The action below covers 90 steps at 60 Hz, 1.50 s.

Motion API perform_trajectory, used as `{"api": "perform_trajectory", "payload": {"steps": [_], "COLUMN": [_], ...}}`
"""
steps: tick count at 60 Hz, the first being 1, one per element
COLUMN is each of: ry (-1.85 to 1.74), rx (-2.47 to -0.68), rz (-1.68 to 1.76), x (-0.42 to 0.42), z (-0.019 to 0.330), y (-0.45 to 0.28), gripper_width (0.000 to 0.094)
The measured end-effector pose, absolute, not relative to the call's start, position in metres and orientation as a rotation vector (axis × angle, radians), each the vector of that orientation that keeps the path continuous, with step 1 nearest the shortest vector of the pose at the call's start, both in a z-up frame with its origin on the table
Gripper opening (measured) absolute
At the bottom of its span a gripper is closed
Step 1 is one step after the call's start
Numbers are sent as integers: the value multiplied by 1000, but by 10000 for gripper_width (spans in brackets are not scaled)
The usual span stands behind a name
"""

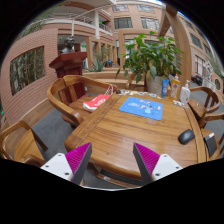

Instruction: Arrange mouse

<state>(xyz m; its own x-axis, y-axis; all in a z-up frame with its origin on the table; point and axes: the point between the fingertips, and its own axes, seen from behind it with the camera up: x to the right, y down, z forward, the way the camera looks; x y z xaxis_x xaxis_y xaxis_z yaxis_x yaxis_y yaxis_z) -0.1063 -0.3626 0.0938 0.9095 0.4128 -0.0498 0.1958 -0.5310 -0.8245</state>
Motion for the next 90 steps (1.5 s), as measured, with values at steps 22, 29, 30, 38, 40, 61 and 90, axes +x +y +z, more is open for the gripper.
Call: {"api": "perform_trajectory", "payload": {"steps": [22,29,30,38,40,61,90], "ry": [-116,-38,-29,39,60,168,68], "rx": [-2231,-2210,-2206,-2201,-2207,-2241,-2233], "rz": [21,-39,-48,-84,-78,-36,-113], "x": [92,134,139,169,174,181,169], "z": [20,17,17,11,7,-10,-13], "y": [-306,-274,-269,-229,-220,-144,-115], "gripper_width": [852,851,852,853,851,840,392]}}
